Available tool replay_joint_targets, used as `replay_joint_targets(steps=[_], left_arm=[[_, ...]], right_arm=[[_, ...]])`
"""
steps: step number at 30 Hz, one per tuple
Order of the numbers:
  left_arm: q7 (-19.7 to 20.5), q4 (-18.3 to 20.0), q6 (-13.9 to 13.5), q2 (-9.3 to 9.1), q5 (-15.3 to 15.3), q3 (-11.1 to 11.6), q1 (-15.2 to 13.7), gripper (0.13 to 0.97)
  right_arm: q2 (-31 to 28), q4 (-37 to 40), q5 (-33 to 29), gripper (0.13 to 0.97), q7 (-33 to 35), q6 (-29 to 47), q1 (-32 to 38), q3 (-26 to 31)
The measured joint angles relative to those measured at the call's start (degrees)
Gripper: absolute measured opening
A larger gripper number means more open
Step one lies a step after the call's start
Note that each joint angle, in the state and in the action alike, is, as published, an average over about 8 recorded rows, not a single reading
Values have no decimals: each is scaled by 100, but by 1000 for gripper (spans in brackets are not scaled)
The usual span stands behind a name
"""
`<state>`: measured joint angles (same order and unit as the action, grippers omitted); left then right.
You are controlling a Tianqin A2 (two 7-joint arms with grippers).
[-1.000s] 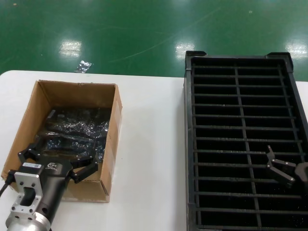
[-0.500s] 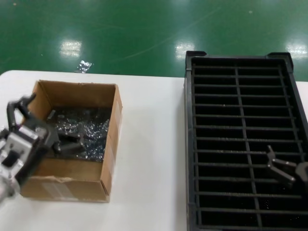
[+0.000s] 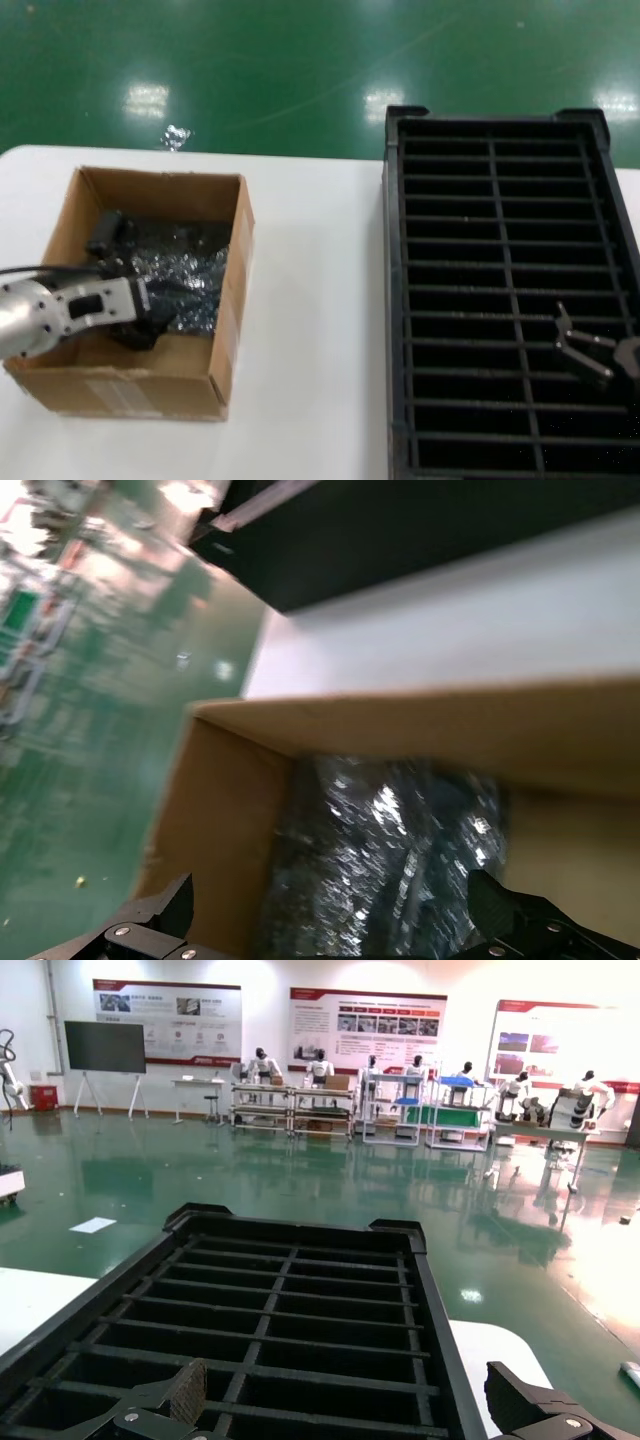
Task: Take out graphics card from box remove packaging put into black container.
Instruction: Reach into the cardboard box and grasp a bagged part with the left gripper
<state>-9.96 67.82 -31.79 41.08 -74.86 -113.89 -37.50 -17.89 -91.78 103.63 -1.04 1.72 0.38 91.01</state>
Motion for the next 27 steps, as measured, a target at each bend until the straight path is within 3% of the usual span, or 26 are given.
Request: replay_joint_targets(steps=[3, 6, 13, 20, 27], left_arm=[[-438, -625, -74, -227, 264, -240, -408, 965], [-900, -1202, 24, -468, 456, -406, -724, 965], [-1865, -2092, 453, -879, 522, -531, -1061, 952], [-2865, -2517, 932, -1106, 124, -384, -1100, 915], [-3410, -2470, 1197, -1140, -161, -236, -963, 857]], right_arm=[[0, 0, 0, 966, 0, 0, 0, 0], [0, 0, 0, 966, 0, 0, 0, 0], [0, 0, 0, 966, 0, 0, 0, 0], [0, 0, 0, 966, 0, 0, 0, 0], [0, 0, 0, 966, -1, 0, 0, 0]])
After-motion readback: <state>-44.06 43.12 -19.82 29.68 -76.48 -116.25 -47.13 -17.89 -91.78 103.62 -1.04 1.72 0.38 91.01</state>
